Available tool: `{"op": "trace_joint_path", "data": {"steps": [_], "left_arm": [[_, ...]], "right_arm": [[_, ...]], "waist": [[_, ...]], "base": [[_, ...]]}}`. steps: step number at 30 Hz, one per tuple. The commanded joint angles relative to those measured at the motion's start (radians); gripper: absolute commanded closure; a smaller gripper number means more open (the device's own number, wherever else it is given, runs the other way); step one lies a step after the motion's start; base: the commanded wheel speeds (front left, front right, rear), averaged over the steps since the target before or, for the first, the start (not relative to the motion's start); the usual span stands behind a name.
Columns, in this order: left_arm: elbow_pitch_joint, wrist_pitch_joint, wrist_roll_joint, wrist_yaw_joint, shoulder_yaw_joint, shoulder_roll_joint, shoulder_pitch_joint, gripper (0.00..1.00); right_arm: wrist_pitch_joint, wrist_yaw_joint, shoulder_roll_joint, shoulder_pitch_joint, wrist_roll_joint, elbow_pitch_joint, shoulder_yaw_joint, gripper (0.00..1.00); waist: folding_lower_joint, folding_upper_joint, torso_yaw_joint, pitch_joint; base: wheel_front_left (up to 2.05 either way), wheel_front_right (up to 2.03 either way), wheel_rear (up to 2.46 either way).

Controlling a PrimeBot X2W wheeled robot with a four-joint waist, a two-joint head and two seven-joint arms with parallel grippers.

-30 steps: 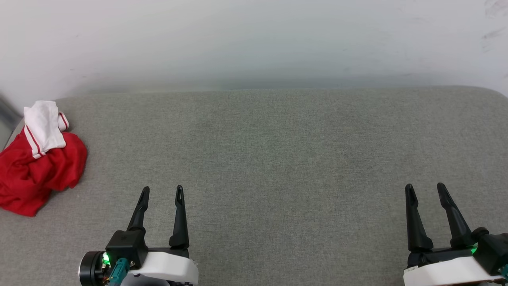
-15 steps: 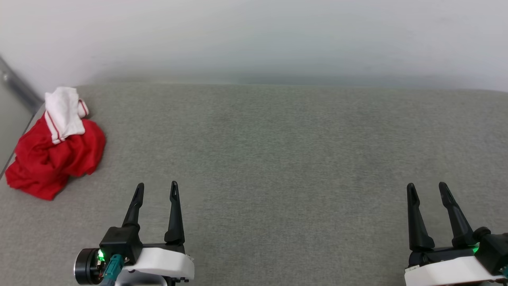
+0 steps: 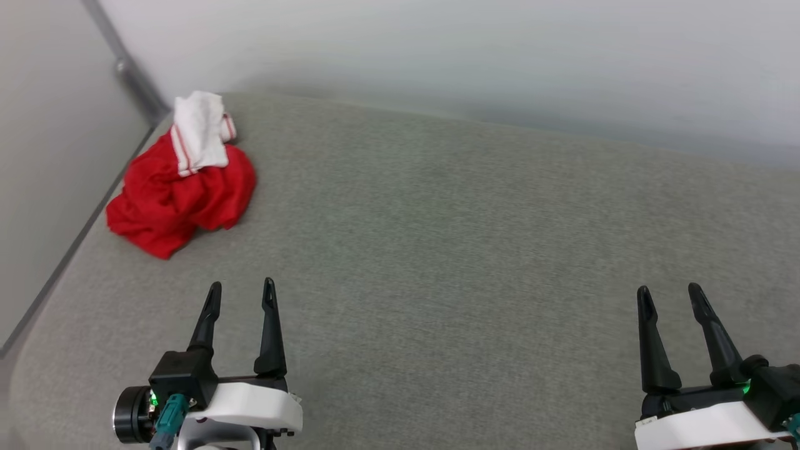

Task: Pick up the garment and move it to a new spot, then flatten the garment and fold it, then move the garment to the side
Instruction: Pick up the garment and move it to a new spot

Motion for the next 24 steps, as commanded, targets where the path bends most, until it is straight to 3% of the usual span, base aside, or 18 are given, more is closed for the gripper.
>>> {"op": "trace_joint_path", "data": {"steps": [1, 14, 24], "left_arm": [[0.0, -0.003, -0.004, 0.003, 0.004, 0.001, -0.009, 0.0], [0.002, -0.003, -0.024, 0.016, 0.014, 0.001, 0.0, 0.0], [0.005, -0.003, -0.034, 0.008, 0.028, 0.001, -0.006, 0.0]], "right_arm": [[-0.002, 0.0, 0.001, -0.009, -0.007, -0.003, -0.001, 0.0], [-0.002, 0.0, 0.001, -0.002, -0.029, -0.004, 0.004, 0.0], [-0.002, 0.0, 0.001, -0.012, -0.042, -0.011, 0.01, 0.0]], "waist": [[0.0, 0.0, 0.04, 0.007], [0.0, 0.0, 0.187, 0.006], [0.0, 0.0, 0.227, 0.023]], "base": [[0.0, 0.0, 0.0], [0.0, 0.0, 0.0], [0.0, 0.0, 0.0]]}}
